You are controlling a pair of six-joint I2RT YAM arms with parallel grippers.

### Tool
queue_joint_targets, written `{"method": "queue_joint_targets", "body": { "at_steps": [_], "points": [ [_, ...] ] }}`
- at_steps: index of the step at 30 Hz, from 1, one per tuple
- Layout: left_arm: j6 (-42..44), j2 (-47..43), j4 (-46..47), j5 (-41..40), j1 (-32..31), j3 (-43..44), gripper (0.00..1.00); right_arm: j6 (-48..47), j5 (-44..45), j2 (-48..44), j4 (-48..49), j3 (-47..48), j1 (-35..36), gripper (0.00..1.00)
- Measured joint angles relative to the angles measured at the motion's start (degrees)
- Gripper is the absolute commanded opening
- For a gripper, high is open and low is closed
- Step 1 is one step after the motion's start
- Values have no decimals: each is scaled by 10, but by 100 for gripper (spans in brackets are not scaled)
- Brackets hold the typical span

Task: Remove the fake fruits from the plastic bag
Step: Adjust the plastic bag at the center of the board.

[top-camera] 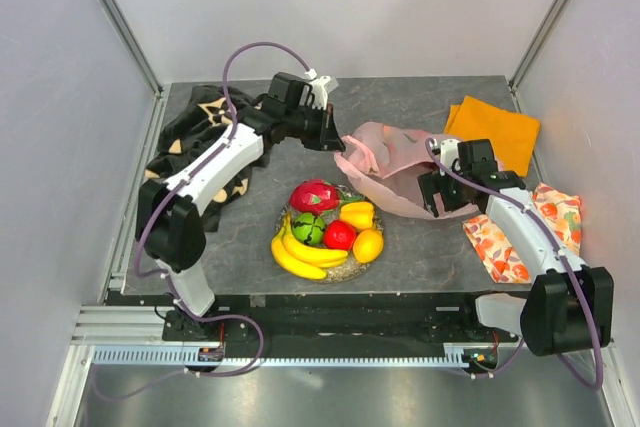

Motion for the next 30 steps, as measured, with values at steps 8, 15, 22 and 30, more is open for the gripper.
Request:
{"method": "queue_joint_targets", "body": {
  "at_steps": [8, 15, 22, 30],
  "points": [
    [-60, 52, 20, -4, -4, 56, 1, -45, 21, 18, -19, 49, 9, 98],
    [-65, 48, 53, -4, -4, 108, 1, -96, 17, 83, 16, 96, 10, 98],
    [-61, 24, 40, -36, -10, 72, 1, -164, 7, 31, 10, 2, 49, 98],
    [-13, -47, 30, -83, -62, -21, 2, -193, 1, -3, 14, -33, 71, 98]
  ]
}}
